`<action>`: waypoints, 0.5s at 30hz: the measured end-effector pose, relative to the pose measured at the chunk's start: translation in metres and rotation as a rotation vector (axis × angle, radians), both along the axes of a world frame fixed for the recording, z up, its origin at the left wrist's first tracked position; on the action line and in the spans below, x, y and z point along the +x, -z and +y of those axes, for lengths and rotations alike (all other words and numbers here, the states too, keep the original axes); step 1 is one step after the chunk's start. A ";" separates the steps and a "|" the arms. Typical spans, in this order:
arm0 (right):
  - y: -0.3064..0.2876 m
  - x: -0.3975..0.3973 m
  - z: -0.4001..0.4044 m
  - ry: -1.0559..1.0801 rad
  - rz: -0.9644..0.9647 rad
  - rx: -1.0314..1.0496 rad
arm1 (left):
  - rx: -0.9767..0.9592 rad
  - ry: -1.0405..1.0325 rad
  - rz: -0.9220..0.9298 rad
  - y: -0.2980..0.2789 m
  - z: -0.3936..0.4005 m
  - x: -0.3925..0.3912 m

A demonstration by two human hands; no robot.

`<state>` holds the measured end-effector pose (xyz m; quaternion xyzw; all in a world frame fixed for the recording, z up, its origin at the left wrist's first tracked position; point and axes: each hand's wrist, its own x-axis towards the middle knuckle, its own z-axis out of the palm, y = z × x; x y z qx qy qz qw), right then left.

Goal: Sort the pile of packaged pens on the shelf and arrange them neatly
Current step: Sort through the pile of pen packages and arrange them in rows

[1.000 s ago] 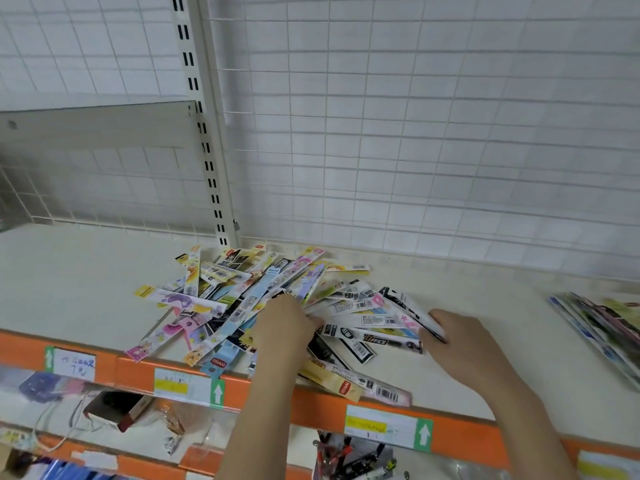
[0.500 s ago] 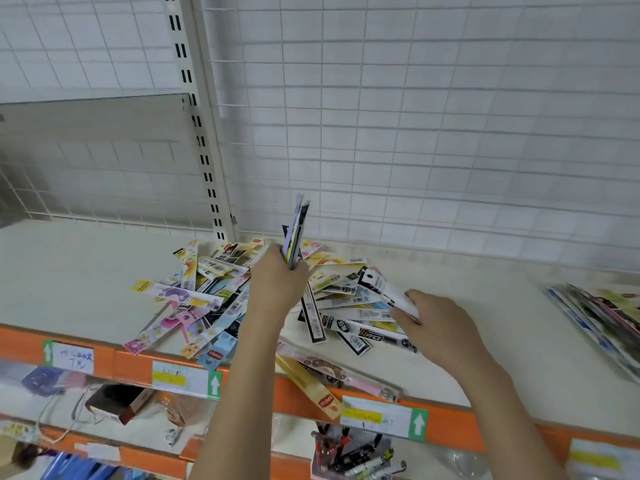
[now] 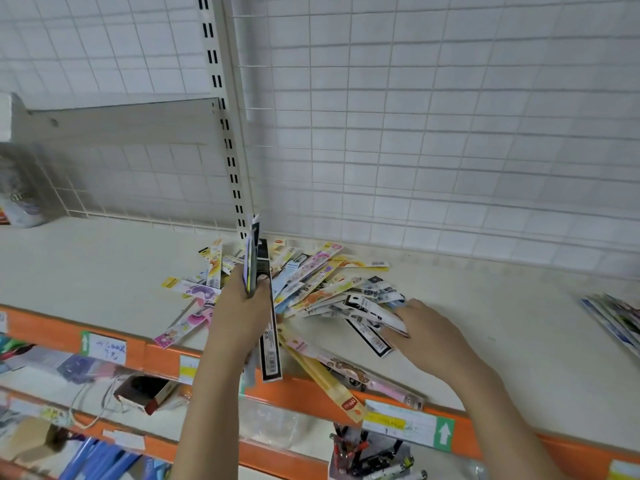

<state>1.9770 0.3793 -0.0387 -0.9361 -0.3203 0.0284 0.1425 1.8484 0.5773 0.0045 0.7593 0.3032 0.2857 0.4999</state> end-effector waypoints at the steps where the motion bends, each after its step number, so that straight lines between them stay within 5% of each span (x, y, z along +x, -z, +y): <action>1: -0.001 0.001 -0.001 0.014 -0.026 -0.003 | -0.009 -0.012 -0.017 0.001 0.002 -0.004; 9: -0.012 -0.002 -0.007 0.064 -0.130 0.130 | -0.101 -0.080 -0.092 0.011 0.013 -0.015; 12: -0.024 -0.019 0.000 0.049 0.016 0.243 | -0.146 -0.084 -0.074 0.011 0.013 -0.018; 15: -0.033 -0.038 0.010 -0.032 0.131 0.134 | -0.130 -0.082 -0.037 0.012 0.014 -0.021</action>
